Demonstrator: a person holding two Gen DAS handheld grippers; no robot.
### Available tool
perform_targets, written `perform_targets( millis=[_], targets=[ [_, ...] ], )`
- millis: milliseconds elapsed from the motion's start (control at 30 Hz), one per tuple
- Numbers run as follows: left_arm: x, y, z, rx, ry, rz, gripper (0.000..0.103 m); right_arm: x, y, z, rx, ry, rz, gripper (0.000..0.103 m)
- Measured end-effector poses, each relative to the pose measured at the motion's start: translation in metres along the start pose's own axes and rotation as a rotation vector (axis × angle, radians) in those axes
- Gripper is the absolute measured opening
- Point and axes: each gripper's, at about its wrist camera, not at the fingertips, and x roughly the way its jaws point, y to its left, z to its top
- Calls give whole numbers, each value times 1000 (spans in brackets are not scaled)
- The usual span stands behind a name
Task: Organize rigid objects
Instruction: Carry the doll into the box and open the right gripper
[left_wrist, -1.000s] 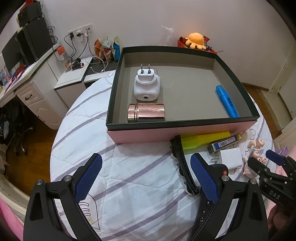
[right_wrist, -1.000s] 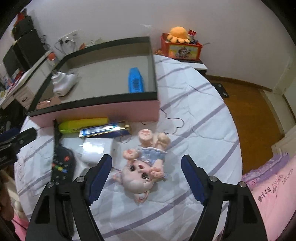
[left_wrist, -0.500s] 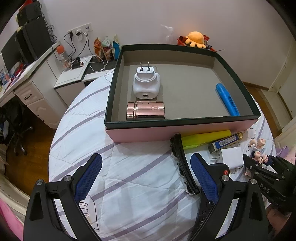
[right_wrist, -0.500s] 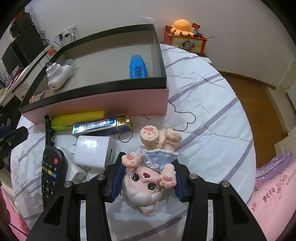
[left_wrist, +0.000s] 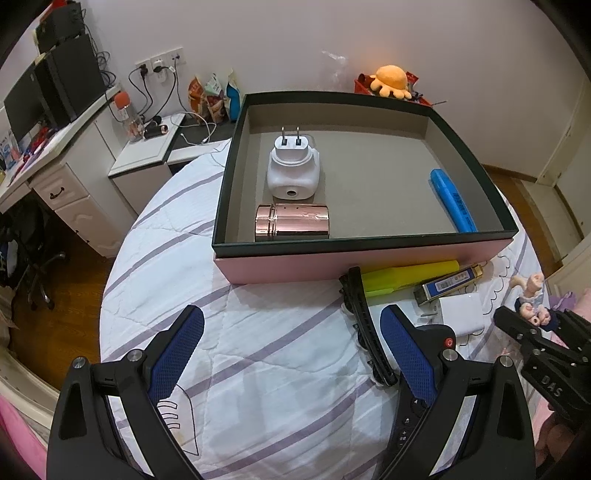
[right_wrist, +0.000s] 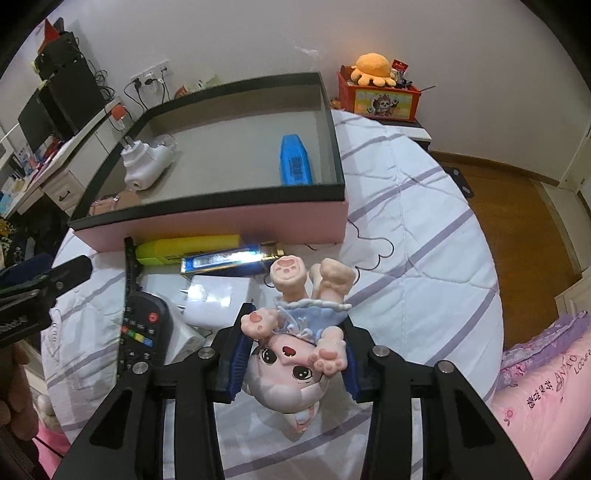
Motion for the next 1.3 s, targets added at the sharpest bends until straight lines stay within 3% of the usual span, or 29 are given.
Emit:
perform_targets(
  millis=[233, 467, 733, 967, 1133, 1233, 1300],
  targets=[
    [-9, 3, 11, -2, -24, 10, 98, -30, 15, 17, -34, -70, 51, 42],
    [-15, 17, 45, -22, -76, 52, 98, -36, 41, 70, -101, -141, 97, 42],
    [9, 26, 85, -30, -74, 77, 98, 37, 58, 136, -119, -82, 131, 42],
    [44, 22, 105, -27, -37, 83, 98, 96, 54, 149, -104, 18, 121, 42],
    [59, 24, 111, -30, -15, 90, 98, 111, 51, 149, -104, 48, 88, 44],
    [62, 24, 112, -30, -12, 92, 98, 113, 49, 150, -102, 52, 67, 62],
    [61, 25, 112, -30, -15, 93, 98, 110, 50, 150, -106, 48, 65, 81]
  ],
)
